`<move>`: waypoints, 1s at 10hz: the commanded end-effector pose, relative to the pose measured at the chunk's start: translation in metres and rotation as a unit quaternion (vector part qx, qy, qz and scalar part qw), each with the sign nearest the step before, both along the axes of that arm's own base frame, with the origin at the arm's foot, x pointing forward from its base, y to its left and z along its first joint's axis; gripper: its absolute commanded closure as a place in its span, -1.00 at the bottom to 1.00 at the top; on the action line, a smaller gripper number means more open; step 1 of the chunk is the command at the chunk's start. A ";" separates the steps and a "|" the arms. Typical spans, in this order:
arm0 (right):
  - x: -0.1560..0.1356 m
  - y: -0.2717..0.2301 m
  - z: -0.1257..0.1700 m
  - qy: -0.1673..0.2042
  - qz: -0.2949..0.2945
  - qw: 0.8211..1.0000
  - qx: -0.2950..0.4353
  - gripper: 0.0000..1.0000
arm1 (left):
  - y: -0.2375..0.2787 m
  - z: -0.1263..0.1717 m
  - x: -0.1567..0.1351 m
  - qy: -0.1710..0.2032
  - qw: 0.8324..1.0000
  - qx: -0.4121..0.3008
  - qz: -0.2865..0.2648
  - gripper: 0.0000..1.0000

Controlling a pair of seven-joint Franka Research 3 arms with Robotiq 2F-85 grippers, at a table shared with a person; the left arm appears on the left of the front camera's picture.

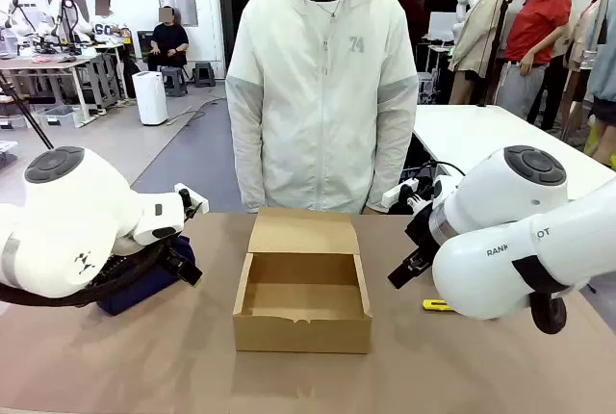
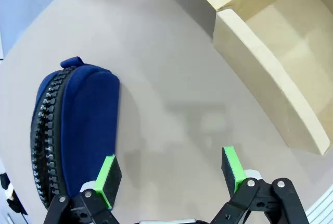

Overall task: Pack the items into the box.
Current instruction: Pick up the item indicated by the person and place it inside the Mailer Box.

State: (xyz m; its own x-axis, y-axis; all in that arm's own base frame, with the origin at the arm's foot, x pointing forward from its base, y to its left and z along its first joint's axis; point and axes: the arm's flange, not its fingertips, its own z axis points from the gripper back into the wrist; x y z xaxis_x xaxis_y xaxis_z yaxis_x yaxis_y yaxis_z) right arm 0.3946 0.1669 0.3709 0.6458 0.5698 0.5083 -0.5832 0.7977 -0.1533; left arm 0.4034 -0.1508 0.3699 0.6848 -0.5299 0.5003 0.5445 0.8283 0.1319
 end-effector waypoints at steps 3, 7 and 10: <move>0.000 0.000 0.000 0.000 0.000 1.000 0.000 -1.00 | 0.000 0.000 0.000 0.000 1.000 0.000 0.000 -1.00; 0.000 0.000 0.000 0.000 0.000 1.000 0.000 -1.00 | 0.000 0.000 0.000 0.000 1.000 0.000 0.000 -1.00; 0.000 0.000 0.000 0.000 0.000 1.000 0.000 -1.00 | 0.000 0.000 0.000 0.000 1.000 0.000 0.000 -1.00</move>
State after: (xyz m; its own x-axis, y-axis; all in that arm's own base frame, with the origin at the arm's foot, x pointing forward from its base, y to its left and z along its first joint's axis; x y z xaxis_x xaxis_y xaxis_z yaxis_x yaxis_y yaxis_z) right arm 0.3945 0.1669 0.3708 0.6456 0.5702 0.5081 -0.5834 0.7975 -0.1538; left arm 0.4034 -0.1508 0.3699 0.6848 -0.5299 0.5003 0.5446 0.8283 0.1319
